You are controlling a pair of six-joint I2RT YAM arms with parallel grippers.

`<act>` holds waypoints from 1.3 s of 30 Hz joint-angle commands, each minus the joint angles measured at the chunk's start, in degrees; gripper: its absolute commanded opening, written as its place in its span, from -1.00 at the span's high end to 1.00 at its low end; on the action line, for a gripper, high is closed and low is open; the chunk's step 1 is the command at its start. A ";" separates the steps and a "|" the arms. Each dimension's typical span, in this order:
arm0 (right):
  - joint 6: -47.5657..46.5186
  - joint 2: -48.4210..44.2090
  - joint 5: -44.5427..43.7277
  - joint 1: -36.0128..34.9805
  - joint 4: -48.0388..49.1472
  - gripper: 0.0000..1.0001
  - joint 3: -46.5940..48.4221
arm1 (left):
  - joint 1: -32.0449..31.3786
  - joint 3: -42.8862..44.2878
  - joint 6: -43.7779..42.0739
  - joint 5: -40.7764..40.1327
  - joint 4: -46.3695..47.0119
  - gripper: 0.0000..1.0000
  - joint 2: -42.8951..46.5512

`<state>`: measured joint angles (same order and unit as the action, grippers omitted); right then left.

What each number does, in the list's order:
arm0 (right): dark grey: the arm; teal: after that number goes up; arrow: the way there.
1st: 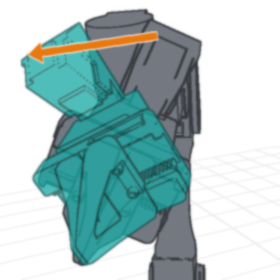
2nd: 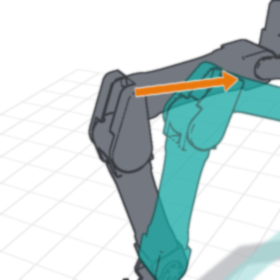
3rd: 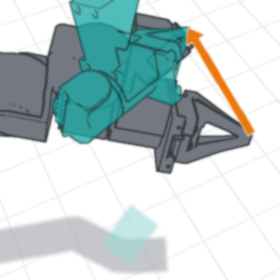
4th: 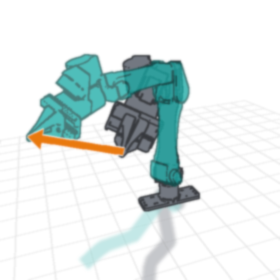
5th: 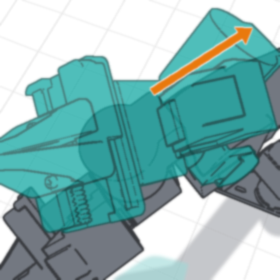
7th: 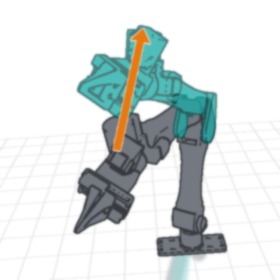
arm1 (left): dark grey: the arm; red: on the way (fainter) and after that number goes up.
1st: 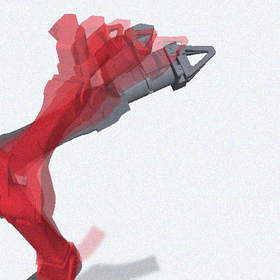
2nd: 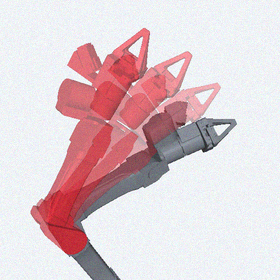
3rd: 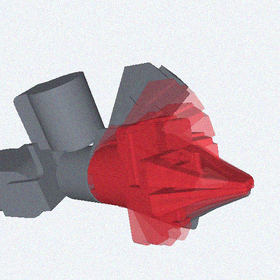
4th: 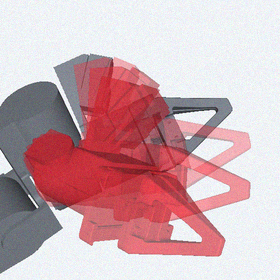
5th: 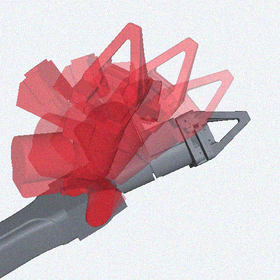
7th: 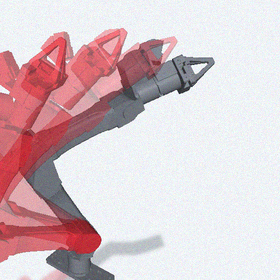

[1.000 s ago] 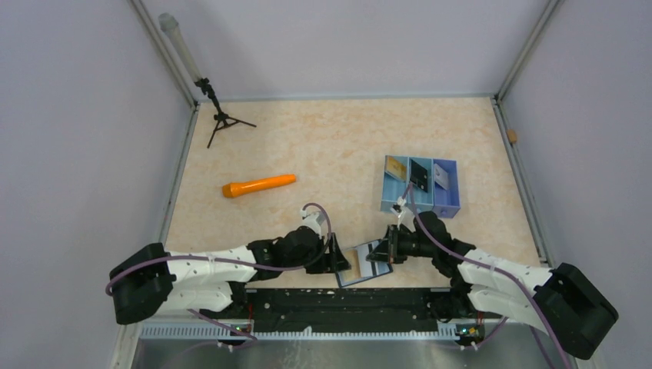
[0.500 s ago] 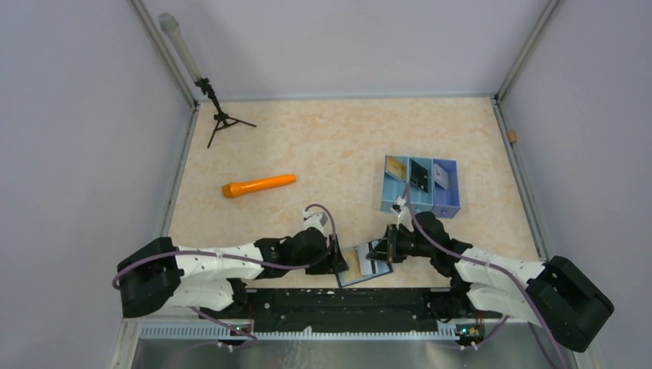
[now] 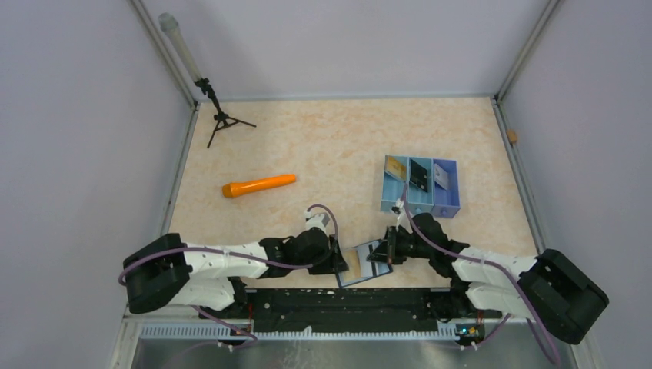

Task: Put the credit cards into the card holder
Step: Insert the credit card into the card holder.

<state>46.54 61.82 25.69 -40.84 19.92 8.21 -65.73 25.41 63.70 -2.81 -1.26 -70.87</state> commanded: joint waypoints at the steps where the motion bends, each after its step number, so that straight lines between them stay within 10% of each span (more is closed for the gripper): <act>1: 0.38 1.72 -0.14 -0.65 4.48 1.00 -1.78 | -0.27 0.46 0.60 -0.01 0.37 -0.13 -1.22; 39: 2.18 19.80 -0.81 -4.28 9.19 1.00 2.52 | -0.27 0.43 0.37 0.70 -0.06 0.09 -2.59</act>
<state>50.81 78.52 27.99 -42.94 34.28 9.32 -65.67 25.41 64.38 -2.87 -1.28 -71.90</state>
